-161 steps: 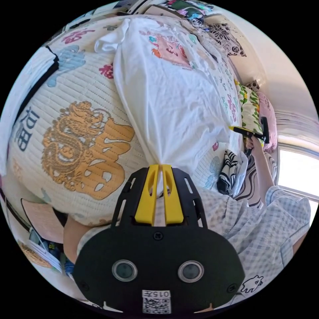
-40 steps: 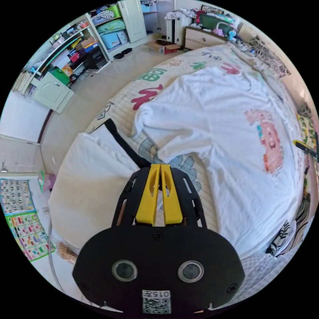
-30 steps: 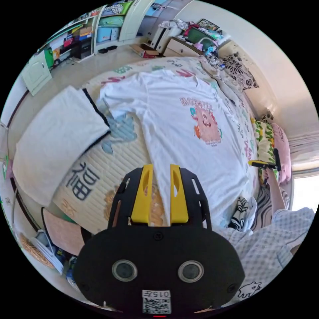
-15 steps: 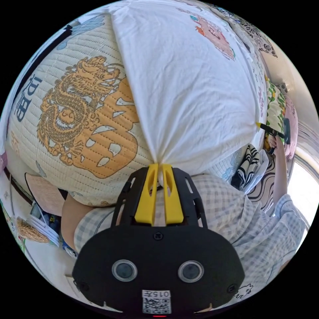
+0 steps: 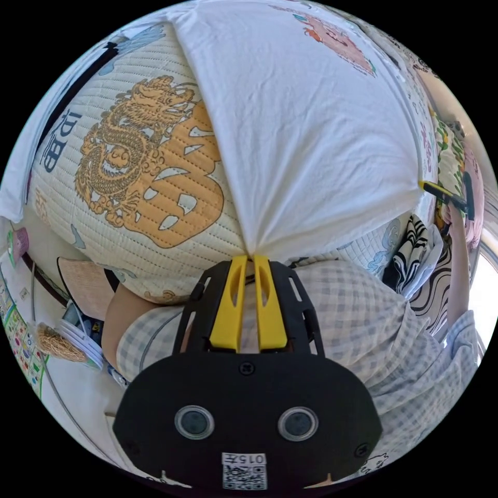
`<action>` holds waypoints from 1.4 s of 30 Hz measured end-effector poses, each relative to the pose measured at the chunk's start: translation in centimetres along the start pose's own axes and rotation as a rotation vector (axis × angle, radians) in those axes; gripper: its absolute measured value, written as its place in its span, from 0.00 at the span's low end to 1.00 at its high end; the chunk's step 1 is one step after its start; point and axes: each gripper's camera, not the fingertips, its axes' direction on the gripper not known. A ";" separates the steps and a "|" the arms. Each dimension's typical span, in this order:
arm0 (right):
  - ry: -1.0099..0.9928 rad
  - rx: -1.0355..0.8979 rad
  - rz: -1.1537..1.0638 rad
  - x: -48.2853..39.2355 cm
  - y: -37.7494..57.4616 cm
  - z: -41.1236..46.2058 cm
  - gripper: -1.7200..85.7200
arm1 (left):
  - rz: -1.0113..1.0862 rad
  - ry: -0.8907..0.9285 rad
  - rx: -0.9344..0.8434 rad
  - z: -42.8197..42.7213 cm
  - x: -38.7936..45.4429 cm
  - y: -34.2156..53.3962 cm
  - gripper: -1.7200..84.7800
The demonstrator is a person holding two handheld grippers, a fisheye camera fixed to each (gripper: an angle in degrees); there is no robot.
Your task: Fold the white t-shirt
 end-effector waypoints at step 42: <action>0.160 1.156 -0.656 -53.2 -7.4 9.1 0.07 | -0.033 0.011 1.357 -12.3 -9.8 15.5 0.10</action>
